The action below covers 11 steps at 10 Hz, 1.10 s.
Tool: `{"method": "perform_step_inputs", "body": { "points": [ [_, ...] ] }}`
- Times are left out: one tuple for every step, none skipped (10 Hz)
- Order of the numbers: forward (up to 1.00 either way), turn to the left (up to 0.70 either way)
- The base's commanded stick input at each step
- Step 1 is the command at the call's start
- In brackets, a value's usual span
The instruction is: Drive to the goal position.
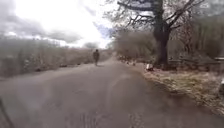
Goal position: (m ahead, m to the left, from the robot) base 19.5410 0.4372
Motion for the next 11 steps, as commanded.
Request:
{"method": "perform_step_inputs", "body": {
  "points": [
    [0.70, 0.00],
    [0.70, 0.00],
    [0.70, 0.00],
    [0.70, 0.00],
    [0.70, 0.00],
    [0.70, 0.00],
    [0.70, 0.01],
    [0.70, 0.01],
    [0.70, 0.02],
    [0.70, 0.02],
    [0.70, 0.02]
  ]
}}
